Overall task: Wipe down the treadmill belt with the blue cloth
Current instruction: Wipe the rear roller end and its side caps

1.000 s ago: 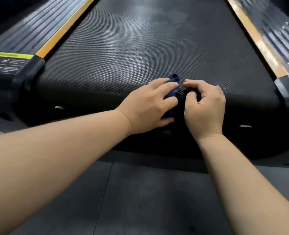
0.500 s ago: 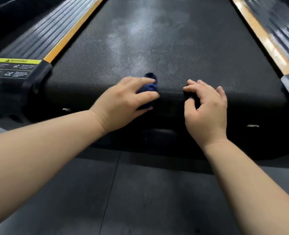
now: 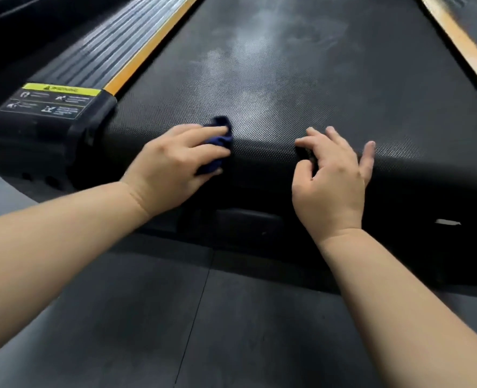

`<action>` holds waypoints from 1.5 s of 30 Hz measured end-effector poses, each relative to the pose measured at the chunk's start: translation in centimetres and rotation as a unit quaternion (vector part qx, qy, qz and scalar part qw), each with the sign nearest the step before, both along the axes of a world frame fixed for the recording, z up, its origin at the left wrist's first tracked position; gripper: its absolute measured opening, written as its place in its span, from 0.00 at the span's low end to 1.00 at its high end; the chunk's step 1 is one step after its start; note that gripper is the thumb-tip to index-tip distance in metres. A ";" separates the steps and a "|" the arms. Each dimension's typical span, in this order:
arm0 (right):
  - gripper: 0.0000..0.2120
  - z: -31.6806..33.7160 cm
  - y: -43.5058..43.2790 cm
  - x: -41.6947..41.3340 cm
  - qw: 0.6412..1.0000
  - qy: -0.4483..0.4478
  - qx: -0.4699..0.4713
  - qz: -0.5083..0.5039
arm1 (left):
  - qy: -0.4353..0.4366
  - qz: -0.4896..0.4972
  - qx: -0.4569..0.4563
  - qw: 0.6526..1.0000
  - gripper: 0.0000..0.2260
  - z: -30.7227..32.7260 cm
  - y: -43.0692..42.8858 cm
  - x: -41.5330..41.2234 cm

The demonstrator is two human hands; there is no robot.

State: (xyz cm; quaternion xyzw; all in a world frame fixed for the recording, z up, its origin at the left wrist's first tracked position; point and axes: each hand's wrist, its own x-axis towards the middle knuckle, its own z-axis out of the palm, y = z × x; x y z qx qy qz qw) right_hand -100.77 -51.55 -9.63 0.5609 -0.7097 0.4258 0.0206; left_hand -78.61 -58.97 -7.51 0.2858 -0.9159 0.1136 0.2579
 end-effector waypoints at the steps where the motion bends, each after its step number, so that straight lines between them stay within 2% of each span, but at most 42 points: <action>1: 0.16 -0.1 -0.1 0.3 1.000 -0.002 -0.002 -0.005 | 0.004 -0.026 0.001 1.000 0.12 0.1 0.2 -1.4; 3: 0.16 -0.4 -0.4 0.8 1.000 -0.001 -0.007 -0.018 | -0.004 -0.085 -0.010 0.996 0.13 0.2 0.2 -3.3; 6: 0.16 -0.4 -0.6 1.1 0.999 0.001 -0.008 -0.036 | -0.069 -0.128 -0.028 0.989 0.13 0.1 -0.6 -2.9; 8: 0.16 -0.3 -0.6 1.1 0.999 -0.011 0.001 -0.030 | -0.089 -0.098 -0.015 0.991 0.12 0.3 -1.3 -0.2; 12: 0.16 -0.2 0.0 1.2 1.000 -0.007 0.010 -0.008 | -0.085 0.036 -0.007 0.996 0.14 1.0 -2.0 8.0; 15: 0.17 0.1 -0.1 2.2 1.000 -0.003 0.006 -0.005 | -0.055 0.082 -0.031 0.995 0.13 1.1 -1.4 8.6; 18: 0.19 0.5 -0.6 4.4 0.999 -0.002 0.008 0.032 | -0.025 0.003 -0.045 0.999 0.16 0.9 -0.4 2.8; 21: 0.20 0.7 -1.1 4.6 0.999 0.008 0.024 0.036 | -0.105 -0.075 -0.046 0.990 0.16 0.5 -0.2 0.2; 24: 0.19 0.6 -1.4 3.7 0.999 0.012 0.033 0.028 | -0.143 -0.030 -0.012 0.989 0.16 0.6 -1.0 4.5; 29: 0.21 0.4 -1.3 4.9 0.997 0.037 0.035 0.057 | -0.147 0.112 -0.037 0.982 0.16 1.9 -2.1 12.8; 33: 0.20 0.0 -1.5 7.1 0.996 0.038 0.029 0.071 | -0.116 0.093 -0.066 0.987 0.16 1.0 -2.1 11.0; 36: 0.20 -0.5 -2.0 8.9 0.995 0.042 0.018 0.084 | -0.154 0.054 -0.079 0.983 0.16 0.6 -2.5 11.2; 40: 0.20 -0.9 -2.1 9.6 0.996 0.037 0.008 0.082 | -0.191 0.114 -0.105 0.969 0.16 0.7 -3.6 15.0; 42: 0.20 -1.0 -2.1 9.0 0.995 0.038 -0.012 0.087 | -0.174 0.136 -0.100 0.970 0.15 0.6 -3.5 15.0; 45: 0.20 -1.1 -1.2 7.7 0.994 0.019 -0.033 0.102 | -0.096 0.162 -0.069 0.980 0.15 0.5 -2.3 13.2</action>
